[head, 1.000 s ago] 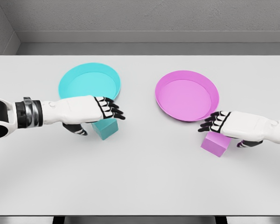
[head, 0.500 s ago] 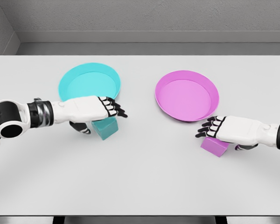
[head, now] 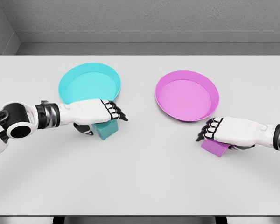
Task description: Place the blocks in the corresponding plates according to their colors
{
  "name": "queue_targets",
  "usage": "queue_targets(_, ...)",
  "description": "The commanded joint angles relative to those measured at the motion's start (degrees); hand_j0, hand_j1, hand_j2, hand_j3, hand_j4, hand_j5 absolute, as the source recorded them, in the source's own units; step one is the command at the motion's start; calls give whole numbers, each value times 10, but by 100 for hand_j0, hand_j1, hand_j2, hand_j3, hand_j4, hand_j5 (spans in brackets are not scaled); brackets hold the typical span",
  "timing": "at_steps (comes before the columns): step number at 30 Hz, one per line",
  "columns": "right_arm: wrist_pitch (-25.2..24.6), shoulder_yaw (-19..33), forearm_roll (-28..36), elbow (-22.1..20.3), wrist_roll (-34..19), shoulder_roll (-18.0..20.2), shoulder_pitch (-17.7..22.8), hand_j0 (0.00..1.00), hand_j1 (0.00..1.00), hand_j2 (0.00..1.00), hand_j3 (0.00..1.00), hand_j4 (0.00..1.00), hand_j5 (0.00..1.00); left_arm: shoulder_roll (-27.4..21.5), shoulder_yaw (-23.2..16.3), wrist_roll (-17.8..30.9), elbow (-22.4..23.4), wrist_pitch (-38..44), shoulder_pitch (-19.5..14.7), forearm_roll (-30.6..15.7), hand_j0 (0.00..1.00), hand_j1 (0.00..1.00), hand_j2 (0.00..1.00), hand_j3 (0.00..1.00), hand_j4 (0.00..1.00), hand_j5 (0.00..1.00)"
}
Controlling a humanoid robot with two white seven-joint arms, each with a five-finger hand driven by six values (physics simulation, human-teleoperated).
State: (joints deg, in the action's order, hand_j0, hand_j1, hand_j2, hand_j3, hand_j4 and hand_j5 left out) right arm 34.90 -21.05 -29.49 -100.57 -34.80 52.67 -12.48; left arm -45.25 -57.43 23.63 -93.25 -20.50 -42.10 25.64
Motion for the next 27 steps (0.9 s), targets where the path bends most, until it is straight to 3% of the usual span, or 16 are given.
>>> queue_targets(1,1,0,-1,0,-2,1,0,69,69,69,69,69,69,-3,-1,-1,0,-2,0,1,82,82,82,82,82,82)
queue_targets(6,1,0,0,1,-2,1,0,63,63,63,63,63,63,-5,-12,-1,0,-4,-1,3,66,66,66,66,66,66)
queue_targets(13,1,5,7,5,-2,0,-4,62,62,62,62,62,62,-5,-13,-1,-3,-26,-10,1,48,48,48,48,48,48)
queue_targets(19,1,27,54,22,-2,2,-21,62,62,62,62,62,62,-5,-10,-3,-14,-74,-25,-5,44,44,44,44,44,44)
queue_targets(27,1,39,72,53,-2,1,-35,62,62,62,62,62,62,-7,10,-3,-11,-75,-52,-20,44,44,44,44,44,44)
